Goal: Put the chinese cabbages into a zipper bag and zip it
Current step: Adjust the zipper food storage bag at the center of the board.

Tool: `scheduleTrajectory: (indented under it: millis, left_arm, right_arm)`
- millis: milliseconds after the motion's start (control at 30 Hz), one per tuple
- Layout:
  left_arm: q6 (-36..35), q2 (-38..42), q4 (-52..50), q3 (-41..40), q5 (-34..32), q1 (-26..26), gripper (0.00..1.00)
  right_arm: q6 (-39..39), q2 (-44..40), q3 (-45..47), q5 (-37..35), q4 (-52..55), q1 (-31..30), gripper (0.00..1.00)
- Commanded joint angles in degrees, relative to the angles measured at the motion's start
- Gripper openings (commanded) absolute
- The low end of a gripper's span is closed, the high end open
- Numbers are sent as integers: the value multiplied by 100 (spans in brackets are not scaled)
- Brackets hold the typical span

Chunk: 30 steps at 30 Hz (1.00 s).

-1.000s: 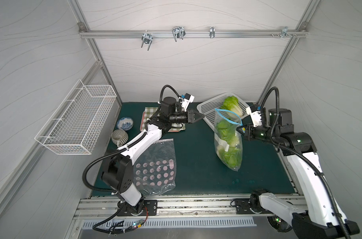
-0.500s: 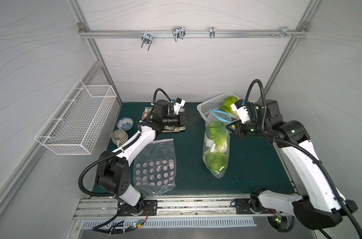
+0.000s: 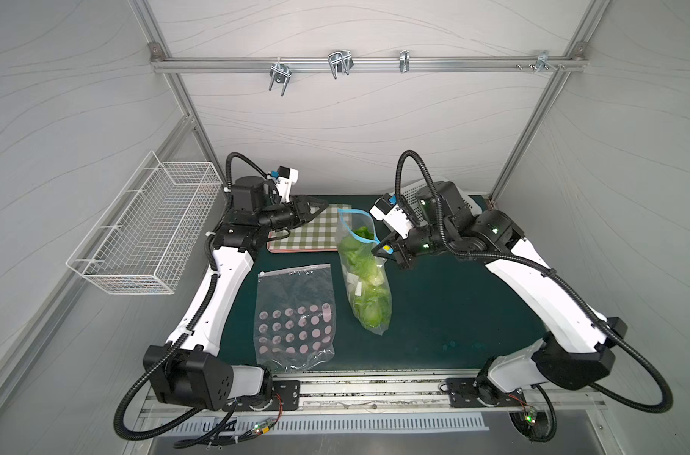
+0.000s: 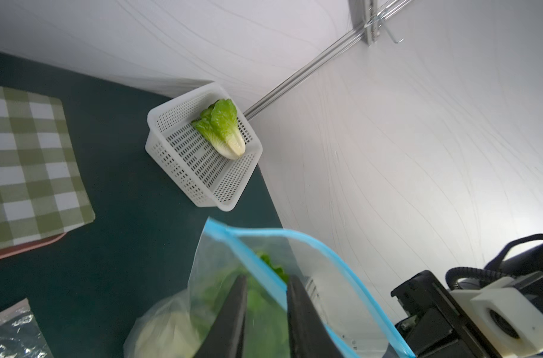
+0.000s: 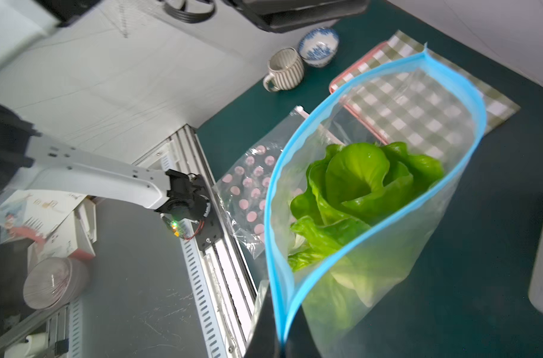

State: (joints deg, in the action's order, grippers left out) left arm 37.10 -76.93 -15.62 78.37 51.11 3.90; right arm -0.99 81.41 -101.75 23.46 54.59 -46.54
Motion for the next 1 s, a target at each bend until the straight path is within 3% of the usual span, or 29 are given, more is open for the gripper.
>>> scheduleTrajectory:
  millis: [0,67,100,267,400,533,733,967]
  left_arm:
    - [687,-146,1031,-271,521,-261,29]
    - [798,-169,1367,-372,767,-269,30]
    - [791,-163,1447,-405,814,-272,31]
    - [701,-367,1664,-432,938,-259,44]
    - [224,-455,1692,-571,822,-51,52]
    - [-757,-627,1283,-767,472,441,63]
    - [-624,-1414,1753,-1054,417,811,66]
    - [459,-1949,3389,-1759,421,822,59]
  right_arm:
    - [-498,-742,1323,1169,-984,570,0]
    - [-589,-1084,2416,1545,-1744,1234,0]
    - [-681,-1164,2844,1402,-2047,1493,0]
    - [-1029,-924,3310,1393,-1914,2410,0]
    - [-1874,-749,3395,66,-1592,2224,0]
    - [-2062,-704,3258,-425,-1408,2139,0]
    - [-1940,-985,3307,-314,-1618,2237,0]
    - [-1790,-800,3363,152,-1703,2440,0]
